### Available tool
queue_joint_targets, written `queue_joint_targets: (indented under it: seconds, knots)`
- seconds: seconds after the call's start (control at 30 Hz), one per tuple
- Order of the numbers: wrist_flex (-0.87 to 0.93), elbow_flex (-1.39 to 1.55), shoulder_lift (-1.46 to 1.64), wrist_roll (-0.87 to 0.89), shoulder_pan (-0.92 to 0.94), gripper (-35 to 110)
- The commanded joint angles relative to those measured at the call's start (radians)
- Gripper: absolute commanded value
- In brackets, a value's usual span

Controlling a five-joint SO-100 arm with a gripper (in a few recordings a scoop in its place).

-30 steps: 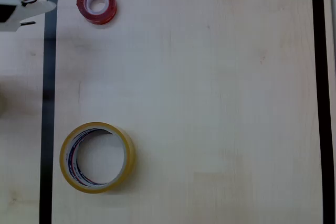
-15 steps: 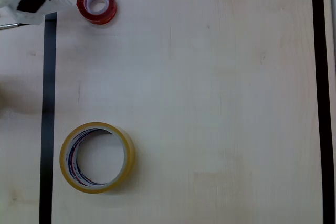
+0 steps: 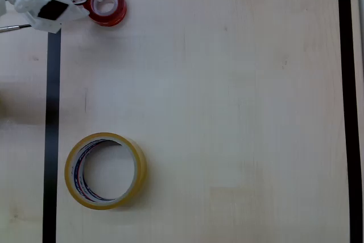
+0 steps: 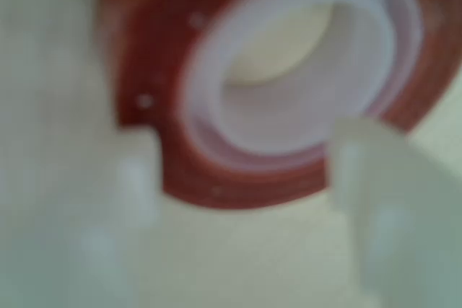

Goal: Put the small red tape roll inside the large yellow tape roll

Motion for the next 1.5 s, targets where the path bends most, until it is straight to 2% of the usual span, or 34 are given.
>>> queue_joint_targets:
  seconds: [0.0, 0.3, 1.07, 1.47]
  knots:
    - [-0.018, -0.071, 0.008, 0.002, 0.002, 12]
    - [-0.014, -0.046, -0.002, 0.009, 0.002, 12]
    - [0.167, -0.132, 0.127, 0.000, 0.023, 14]
    - [0.112, -0.081, -0.034, 0.009, 0.026, 17]
